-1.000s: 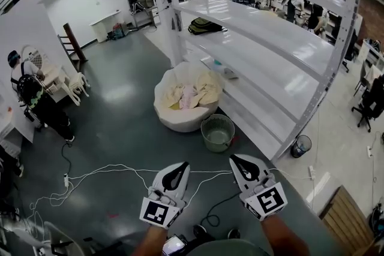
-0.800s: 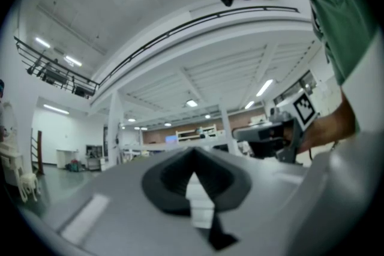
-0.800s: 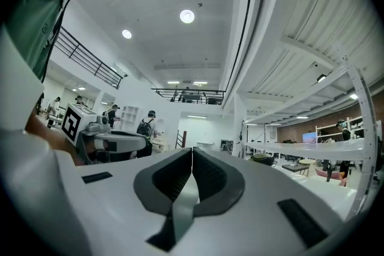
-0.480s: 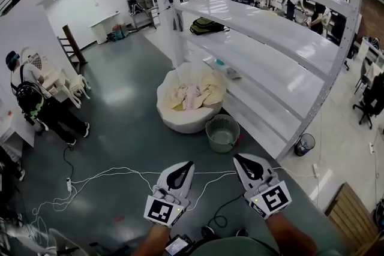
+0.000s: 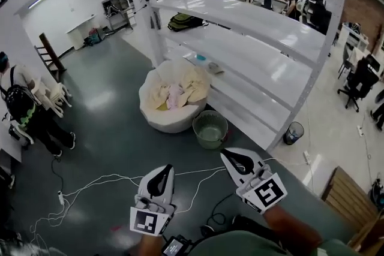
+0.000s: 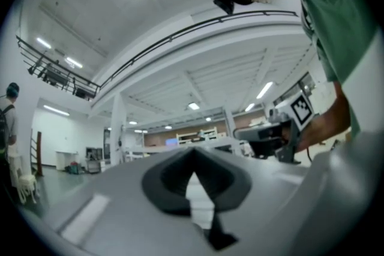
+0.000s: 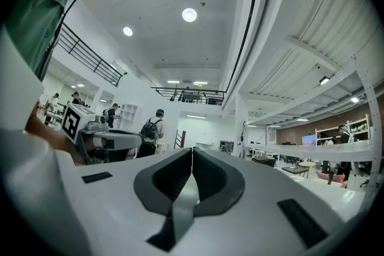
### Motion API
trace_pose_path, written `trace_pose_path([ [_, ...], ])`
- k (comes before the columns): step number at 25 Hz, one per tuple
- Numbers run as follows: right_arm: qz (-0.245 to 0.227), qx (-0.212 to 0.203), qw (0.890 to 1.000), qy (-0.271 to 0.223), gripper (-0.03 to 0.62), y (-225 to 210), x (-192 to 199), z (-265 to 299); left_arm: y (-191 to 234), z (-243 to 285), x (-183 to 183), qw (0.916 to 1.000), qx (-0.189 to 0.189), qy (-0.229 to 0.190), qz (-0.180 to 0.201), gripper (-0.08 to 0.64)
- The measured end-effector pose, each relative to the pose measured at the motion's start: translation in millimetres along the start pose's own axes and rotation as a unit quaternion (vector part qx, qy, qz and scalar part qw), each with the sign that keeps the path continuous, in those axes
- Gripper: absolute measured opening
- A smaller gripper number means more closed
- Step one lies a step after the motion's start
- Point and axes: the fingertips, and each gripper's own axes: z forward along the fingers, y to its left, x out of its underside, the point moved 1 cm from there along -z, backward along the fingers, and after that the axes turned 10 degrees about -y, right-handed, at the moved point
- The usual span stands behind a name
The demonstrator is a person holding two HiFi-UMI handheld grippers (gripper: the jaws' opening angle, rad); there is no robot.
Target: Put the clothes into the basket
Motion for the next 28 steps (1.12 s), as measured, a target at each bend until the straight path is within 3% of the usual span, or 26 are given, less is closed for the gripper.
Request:
trace_pose_path([
  [5,-0.017,-0.02,1.0,0.011,0.006,-10,2,15,11,8,5,0.9995,-0.022,-0.012,-0.018,0.0],
  [10,0.003,-0.025,1.0,0.018,0.006,-32,25,37,27,30,25,0.9994,-0.029,0.005,-0.015,0.0],
  [15,0.008,-0.05,0.999,0.01,0.006,-80,33,70,43,77,38,0.9981,-0.059,0.012,-0.015,0.0],
  [19,0.035,-0.05,0.998,0.01,0.006,-113,52,80,51,111,54,0.9984,-0.054,0.014,0.004,0.0],
  [28,0.044,-0.08,0.996,-0.008,0.006,-181,59,106,50,176,61,0.9961,-0.077,0.031,0.029,0.0],
])
